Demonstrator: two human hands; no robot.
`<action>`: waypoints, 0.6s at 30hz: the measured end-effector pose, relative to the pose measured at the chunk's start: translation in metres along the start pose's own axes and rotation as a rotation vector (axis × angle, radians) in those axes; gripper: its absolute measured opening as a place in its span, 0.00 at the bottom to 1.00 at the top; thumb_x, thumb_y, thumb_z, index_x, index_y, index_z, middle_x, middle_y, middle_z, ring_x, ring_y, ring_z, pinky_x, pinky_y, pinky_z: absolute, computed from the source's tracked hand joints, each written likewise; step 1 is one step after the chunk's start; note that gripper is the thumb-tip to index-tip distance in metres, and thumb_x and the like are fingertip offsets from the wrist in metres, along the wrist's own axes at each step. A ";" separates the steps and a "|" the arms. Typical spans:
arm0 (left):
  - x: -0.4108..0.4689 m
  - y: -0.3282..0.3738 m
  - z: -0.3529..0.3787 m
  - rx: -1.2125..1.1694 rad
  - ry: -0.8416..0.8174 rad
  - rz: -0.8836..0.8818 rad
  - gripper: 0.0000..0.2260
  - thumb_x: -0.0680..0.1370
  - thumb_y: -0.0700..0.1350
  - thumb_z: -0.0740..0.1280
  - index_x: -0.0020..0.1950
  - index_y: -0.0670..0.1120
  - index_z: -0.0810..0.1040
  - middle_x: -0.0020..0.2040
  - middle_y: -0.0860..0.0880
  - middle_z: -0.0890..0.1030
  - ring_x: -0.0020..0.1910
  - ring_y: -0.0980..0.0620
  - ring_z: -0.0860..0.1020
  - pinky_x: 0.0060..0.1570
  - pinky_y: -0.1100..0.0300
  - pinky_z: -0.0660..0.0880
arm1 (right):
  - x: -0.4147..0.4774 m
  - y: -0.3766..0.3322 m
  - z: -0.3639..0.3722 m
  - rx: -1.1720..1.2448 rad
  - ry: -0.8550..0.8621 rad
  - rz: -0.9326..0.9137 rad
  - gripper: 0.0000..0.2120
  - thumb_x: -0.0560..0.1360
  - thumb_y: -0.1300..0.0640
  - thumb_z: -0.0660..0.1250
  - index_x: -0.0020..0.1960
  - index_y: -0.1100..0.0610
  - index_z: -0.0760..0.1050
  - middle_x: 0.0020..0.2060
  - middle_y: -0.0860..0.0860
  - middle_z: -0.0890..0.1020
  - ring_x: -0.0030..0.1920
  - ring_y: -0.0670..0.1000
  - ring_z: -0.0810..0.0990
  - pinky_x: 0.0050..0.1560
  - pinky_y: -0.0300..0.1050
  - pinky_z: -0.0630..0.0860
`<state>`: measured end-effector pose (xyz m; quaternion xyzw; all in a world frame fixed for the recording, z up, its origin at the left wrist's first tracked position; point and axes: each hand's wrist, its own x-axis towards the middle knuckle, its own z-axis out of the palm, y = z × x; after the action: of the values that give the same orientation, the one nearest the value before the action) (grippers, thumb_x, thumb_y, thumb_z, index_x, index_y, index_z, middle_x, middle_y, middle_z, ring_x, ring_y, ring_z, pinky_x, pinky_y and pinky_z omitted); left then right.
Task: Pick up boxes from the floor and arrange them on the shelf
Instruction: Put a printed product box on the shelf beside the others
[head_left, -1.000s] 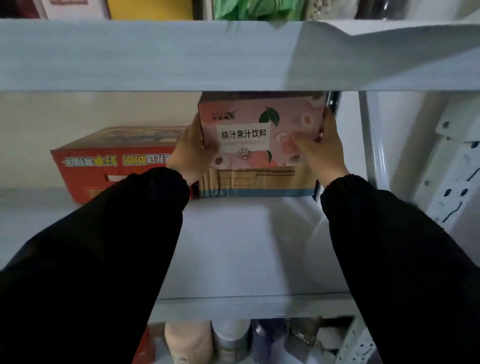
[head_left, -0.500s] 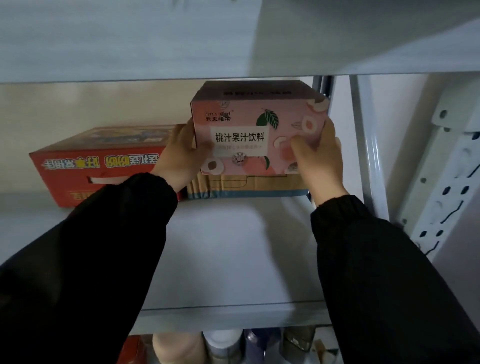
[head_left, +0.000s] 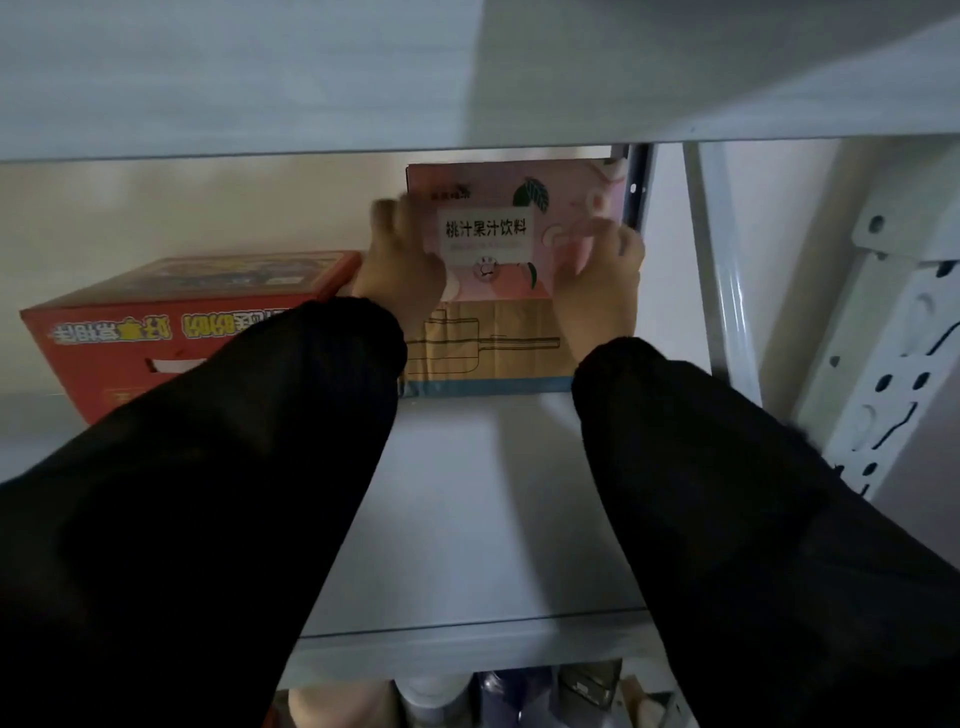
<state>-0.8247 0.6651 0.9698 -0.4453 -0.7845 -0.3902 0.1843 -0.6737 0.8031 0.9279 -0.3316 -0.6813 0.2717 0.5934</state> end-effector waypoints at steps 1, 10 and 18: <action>-0.005 -0.003 0.008 0.087 -0.059 0.068 0.25 0.80 0.41 0.63 0.77 0.43 0.63 0.76 0.41 0.62 0.67 0.39 0.72 0.56 0.55 0.72 | -0.002 0.006 0.004 -0.053 -0.032 -0.027 0.23 0.77 0.63 0.65 0.70 0.52 0.69 0.64 0.45 0.69 0.58 0.37 0.74 0.56 0.33 0.78; 0.005 -0.008 0.045 0.411 -0.322 0.209 0.23 0.76 0.47 0.65 0.70 0.45 0.70 0.77 0.48 0.54 0.75 0.42 0.63 0.69 0.49 0.72 | 0.009 0.027 0.023 -0.552 -0.381 0.001 0.43 0.75 0.42 0.68 0.82 0.49 0.49 0.80 0.64 0.53 0.79 0.69 0.54 0.74 0.70 0.59; -0.004 -0.006 0.028 0.320 -0.347 0.241 0.20 0.80 0.46 0.64 0.72 0.48 0.70 0.72 0.48 0.65 0.65 0.44 0.74 0.54 0.60 0.75 | 0.002 0.005 0.009 -0.491 -0.390 0.030 0.25 0.72 0.40 0.64 0.63 0.53 0.75 0.63 0.56 0.77 0.65 0.61 0.75 0.64 0.60 0.75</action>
<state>-0.8256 0.6824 0.9472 -0.5607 -0.7975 -0.1542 0.1605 -0.6822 0.8082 0.9235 -0.4167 -0.8225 0.1662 0.3497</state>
